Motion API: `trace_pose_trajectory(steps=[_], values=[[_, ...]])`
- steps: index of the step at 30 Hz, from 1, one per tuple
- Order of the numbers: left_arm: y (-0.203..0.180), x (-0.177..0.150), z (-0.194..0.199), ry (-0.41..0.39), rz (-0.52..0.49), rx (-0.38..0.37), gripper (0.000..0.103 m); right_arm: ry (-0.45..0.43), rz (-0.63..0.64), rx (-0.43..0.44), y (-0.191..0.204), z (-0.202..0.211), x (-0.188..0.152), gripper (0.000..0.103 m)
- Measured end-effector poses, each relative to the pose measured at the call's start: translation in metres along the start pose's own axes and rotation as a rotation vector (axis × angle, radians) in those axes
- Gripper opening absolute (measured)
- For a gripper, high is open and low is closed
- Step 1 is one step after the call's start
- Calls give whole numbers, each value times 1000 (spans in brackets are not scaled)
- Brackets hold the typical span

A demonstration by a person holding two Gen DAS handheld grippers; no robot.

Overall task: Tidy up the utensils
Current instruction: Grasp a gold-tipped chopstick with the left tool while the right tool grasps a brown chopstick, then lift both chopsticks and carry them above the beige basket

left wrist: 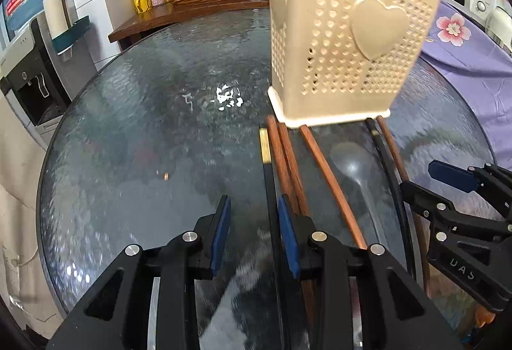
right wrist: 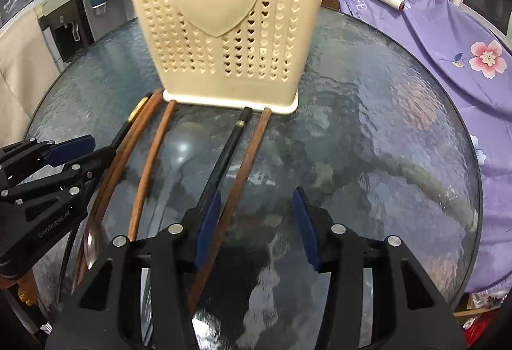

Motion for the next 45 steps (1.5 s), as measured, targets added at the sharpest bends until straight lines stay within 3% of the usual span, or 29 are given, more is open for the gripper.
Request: trace_pose_trajectory(steps=[9, 15, 25, 30, 35, 45], values=[[-1, 28, -24, 18, 21, -4, 16, 8, -67, -16, -8, -27, 29, 33], [-5, 35, -31, 18, 3, 17, 7, -12, -86, -38, -10, -36, 39, 12], [-2, 35, -30, 19, 42, -8, 7, -21, -138, 34, -25, -37, 40, 8], [2, 39, -11, -44, 75, -40, 7, -94, -145, 99, -31, -19, 45, 8], [5, 50, 32, -141, 88, -75, 7, -174, -147, 177, -38, 13, 54, 8], [15, 76, 130, -366, 98, -92, 7, -395, -48, 282, -37, 125, 73, 8]])
Point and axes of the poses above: each gripper's, at about its wrist camera, not at the fingertips, and z roughly against the way its jaws point, y to its left, x to its top, the point moved 7 cm from there along -z, roughly the way its jaws point, and after that the axes turned 6 degrees about -y, right-handed, at the moved point
